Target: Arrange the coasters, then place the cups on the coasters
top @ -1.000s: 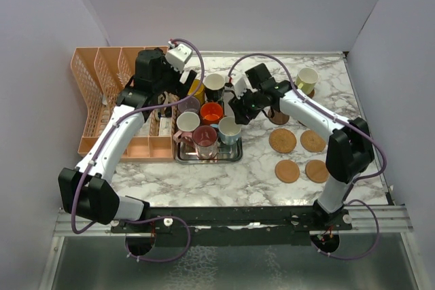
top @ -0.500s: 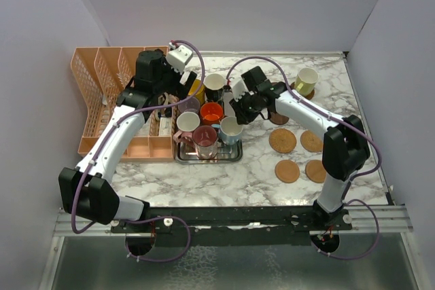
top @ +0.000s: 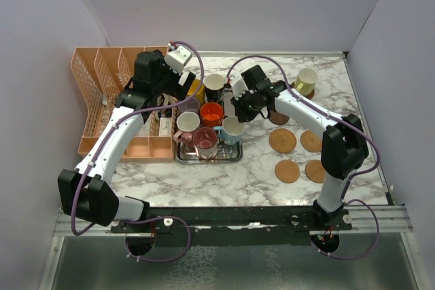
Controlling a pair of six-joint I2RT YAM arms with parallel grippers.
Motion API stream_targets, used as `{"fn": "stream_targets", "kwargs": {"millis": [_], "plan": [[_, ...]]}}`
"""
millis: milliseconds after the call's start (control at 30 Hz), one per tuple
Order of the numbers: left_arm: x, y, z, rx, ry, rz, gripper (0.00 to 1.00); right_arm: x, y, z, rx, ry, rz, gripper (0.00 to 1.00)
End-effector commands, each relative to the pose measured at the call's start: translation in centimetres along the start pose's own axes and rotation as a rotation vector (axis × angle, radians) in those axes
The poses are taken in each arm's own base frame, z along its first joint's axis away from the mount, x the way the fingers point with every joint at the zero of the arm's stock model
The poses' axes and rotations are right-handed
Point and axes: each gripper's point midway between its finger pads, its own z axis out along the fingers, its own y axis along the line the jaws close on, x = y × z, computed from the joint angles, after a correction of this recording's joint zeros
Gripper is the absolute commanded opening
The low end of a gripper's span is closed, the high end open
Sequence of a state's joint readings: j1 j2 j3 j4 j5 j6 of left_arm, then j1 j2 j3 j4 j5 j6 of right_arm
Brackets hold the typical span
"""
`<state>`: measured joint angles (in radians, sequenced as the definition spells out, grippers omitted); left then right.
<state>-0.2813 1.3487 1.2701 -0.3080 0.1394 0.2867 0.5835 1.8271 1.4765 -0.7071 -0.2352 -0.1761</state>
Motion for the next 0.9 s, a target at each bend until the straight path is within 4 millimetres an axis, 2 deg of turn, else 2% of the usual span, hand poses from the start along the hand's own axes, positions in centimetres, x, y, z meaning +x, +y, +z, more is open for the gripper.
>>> {"fn": "stream_targets", "kwargs": {"millis": [0,333,733,867], "plan": [[-0.6,0.4,-0.8,-0.017,-0.023,0.012,0.99,-0.8,-0.4,-0.3,0.03,0.0,-0.008,0.03],[-0.5,0.2,-0.7,-0.005,-0.022,0.011,0.99,-1.9,-0.8,-1.0,0.049,-0.017,-0.022,0.01],[-0.5,0.1,-0.7,0.002,-0.021,0.02,0.99,-4.7,-1.5,-3.7,0.102,-0.079,-0.046,0.01],[-0.4,0.0,-0.6,0.008,-0.021,0.021,0.99,-5.1,-1.3,-4.4,0.099,-0.089,-0.052,0.01]]}}
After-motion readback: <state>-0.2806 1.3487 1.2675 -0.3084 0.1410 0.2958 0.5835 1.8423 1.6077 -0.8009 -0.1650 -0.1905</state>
